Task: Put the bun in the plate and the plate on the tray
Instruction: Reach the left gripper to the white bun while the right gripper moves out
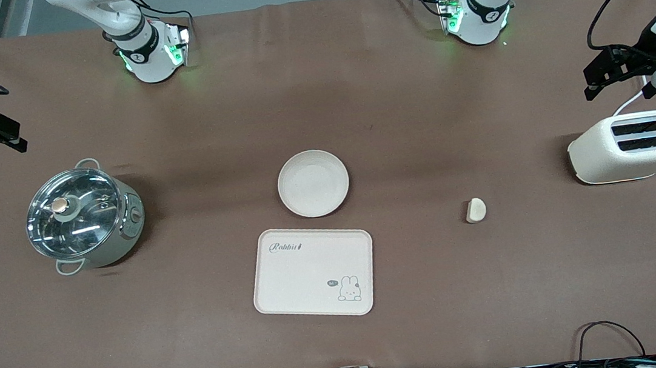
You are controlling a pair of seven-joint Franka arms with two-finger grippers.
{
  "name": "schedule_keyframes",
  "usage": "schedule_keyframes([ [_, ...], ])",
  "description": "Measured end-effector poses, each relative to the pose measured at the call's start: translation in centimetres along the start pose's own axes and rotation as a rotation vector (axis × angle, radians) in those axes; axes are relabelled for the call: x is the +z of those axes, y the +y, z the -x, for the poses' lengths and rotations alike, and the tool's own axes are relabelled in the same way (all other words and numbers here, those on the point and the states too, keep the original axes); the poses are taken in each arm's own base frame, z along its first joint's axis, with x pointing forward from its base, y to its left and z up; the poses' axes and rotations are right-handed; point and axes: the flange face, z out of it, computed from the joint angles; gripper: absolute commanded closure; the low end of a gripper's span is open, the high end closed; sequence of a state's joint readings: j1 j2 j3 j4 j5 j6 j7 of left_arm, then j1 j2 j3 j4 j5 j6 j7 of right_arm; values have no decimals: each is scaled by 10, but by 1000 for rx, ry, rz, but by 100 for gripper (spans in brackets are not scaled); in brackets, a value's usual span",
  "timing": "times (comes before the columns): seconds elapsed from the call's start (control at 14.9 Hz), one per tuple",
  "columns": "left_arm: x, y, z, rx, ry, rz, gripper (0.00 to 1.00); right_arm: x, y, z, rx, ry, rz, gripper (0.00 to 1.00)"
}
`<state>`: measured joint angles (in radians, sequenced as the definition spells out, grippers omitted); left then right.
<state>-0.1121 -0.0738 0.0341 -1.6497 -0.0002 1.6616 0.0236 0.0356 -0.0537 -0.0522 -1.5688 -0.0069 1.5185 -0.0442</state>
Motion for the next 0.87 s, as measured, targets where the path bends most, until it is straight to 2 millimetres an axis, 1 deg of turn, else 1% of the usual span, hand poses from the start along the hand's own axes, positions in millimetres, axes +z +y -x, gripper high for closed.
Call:
schedule_keyframes([
  [0.2,1,-4,1,17,-6,0,0,0,0,0,0,0,0,0],
  [0.4,3,-4,1,27,-16,0,0,2,-2,-1,-1,-6,-9,0],
  [0.47,9,-3,0,32,-36,1,0,5,-5,-2,-3,-11,-34,0],
  [0.54,24,1,-1,38,-66,2,0,10,-10,-5,-1,-16,-70,0],
  [0.61,46,8,-7,45,-92,3,0,17,-15,-9,10,-15,-103,0],
  [0.67,78,21,-19,44,-102,2,0,28,-25,-16,23,-7,-125,0],
  [0.74,118,37,-34,41,-108,1,0,43,-42,-23,36,2,-135,0],
  [0.81,164,53,-49,44,-117,4,0,62,-63,-30,46,11,-139,0],
  [0.87,215,67,-63,52,-130,9,0,84,-87,-34,46,17,-139,0],
])
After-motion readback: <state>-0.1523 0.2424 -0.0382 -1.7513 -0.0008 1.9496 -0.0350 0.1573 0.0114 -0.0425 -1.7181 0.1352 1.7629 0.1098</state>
